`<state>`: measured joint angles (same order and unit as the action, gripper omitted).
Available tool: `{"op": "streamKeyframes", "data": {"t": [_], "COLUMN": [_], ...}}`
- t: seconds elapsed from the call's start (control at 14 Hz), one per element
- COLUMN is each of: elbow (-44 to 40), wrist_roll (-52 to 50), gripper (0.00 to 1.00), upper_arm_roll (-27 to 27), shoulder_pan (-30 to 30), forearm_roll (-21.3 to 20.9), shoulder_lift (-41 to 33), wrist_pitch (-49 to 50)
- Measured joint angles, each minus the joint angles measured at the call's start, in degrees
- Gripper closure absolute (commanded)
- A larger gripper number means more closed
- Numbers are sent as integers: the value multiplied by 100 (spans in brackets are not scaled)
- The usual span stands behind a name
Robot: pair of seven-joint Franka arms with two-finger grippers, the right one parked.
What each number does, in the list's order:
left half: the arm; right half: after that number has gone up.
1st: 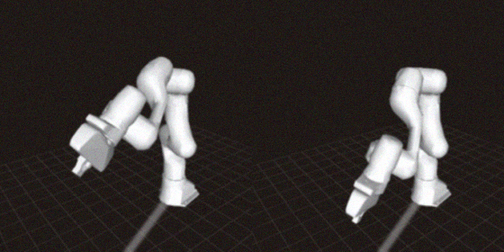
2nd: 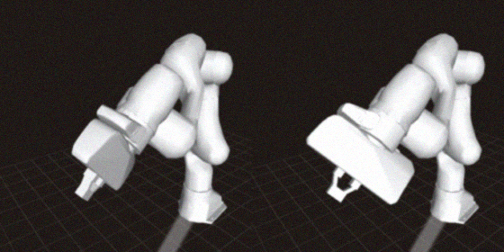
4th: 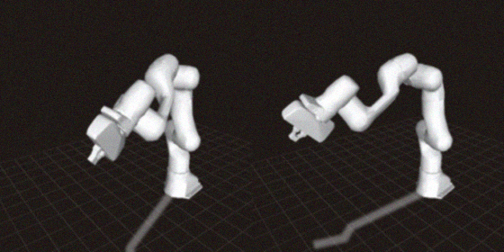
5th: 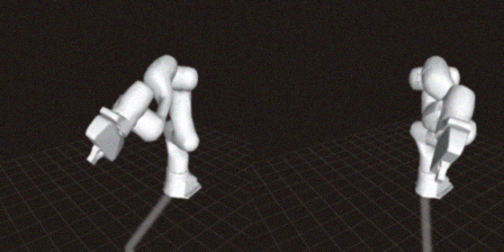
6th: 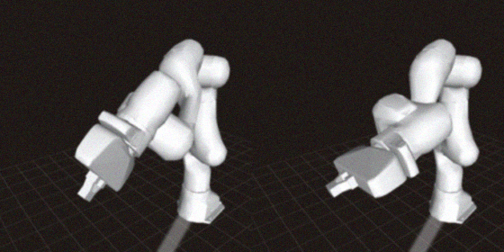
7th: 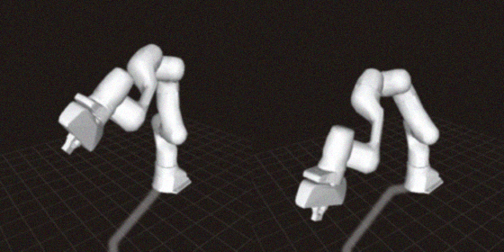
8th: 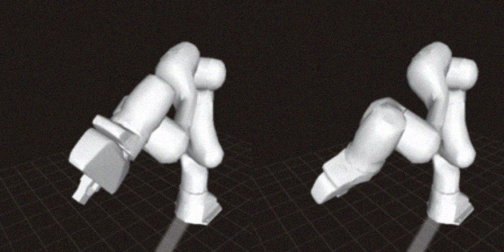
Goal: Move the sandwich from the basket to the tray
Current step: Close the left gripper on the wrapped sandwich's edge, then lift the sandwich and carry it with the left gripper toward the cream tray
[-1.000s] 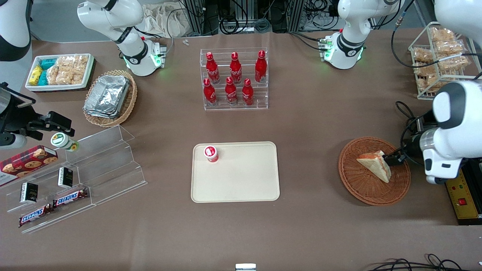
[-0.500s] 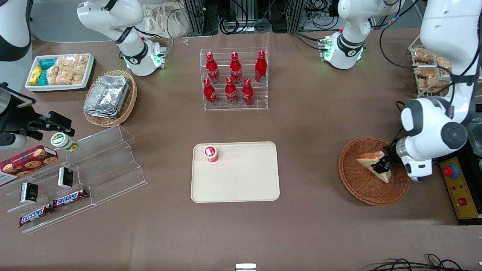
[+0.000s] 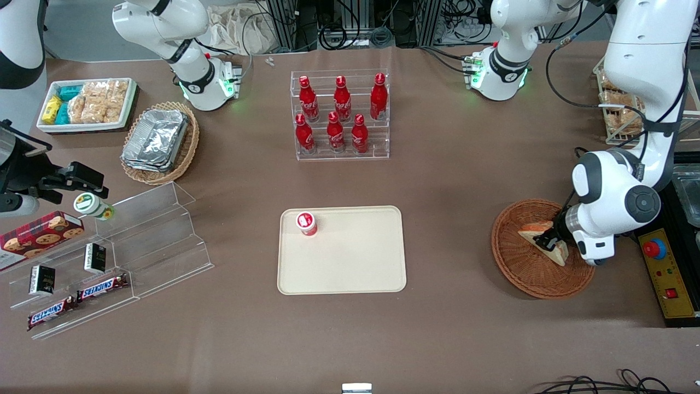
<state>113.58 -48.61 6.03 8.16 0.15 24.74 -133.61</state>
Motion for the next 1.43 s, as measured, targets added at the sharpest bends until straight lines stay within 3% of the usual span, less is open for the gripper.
{"op": "streamKeyframes", "data": {"t": [0.14,0.43,0.71,1.0,1.21,1.43], "elbow": [-72,-633,-947,-1196,-1264,-1741], "wrist_roll": [22,1086,1968,2147,1846,574], "gripper": [100,100,100,100,100,100], "upper_arm_roll": [11,216,826,1747,2015,2051], "shoulder_pan": [-2,-56,-92,-215,-717,-1601], "forearm_roll": [-15,-129,72,76,32,-721], "shoulder_lift": [-203,-1180,-1827,-1572,-1260,-498], "wrist_pitch": [182,2004,2826,2864,2126,1830]}}
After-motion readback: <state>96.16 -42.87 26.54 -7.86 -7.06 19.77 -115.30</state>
